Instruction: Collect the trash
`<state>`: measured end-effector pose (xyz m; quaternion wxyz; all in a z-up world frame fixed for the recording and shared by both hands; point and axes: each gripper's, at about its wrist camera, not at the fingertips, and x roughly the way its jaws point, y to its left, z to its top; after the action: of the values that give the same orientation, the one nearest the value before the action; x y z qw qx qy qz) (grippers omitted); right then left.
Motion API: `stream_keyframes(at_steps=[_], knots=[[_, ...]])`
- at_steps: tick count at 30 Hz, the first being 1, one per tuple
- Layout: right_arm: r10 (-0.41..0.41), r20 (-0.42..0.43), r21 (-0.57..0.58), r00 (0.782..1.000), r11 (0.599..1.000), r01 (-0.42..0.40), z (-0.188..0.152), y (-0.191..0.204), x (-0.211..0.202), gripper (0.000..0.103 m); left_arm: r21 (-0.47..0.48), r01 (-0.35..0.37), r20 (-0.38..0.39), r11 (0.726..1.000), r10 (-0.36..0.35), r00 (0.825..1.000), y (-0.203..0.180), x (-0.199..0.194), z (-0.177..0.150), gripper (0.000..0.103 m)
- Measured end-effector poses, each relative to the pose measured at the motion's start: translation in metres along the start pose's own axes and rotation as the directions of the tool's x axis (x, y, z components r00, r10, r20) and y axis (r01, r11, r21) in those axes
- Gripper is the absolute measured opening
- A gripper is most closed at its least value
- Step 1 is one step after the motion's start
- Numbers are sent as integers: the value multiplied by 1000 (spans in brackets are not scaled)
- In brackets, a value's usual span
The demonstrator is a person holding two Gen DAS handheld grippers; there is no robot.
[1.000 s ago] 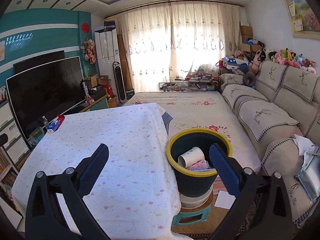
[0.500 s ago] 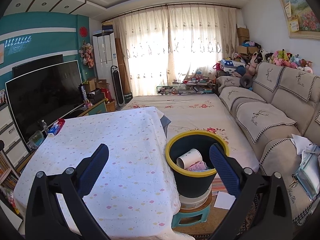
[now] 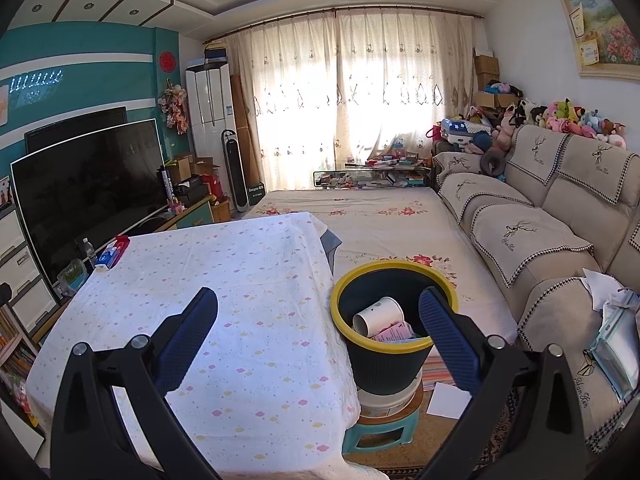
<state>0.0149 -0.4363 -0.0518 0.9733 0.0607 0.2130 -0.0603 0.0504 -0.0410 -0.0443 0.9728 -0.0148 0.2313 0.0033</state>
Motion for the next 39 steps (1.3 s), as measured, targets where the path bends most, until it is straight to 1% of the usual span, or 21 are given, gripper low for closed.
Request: stream_keyframes(at_steps=[39], knots=[[3,-15,5,1000,1000,-3,-8,-1,10,96,7,5,-24,1000,-5,1000,-8,10,-9,98]])
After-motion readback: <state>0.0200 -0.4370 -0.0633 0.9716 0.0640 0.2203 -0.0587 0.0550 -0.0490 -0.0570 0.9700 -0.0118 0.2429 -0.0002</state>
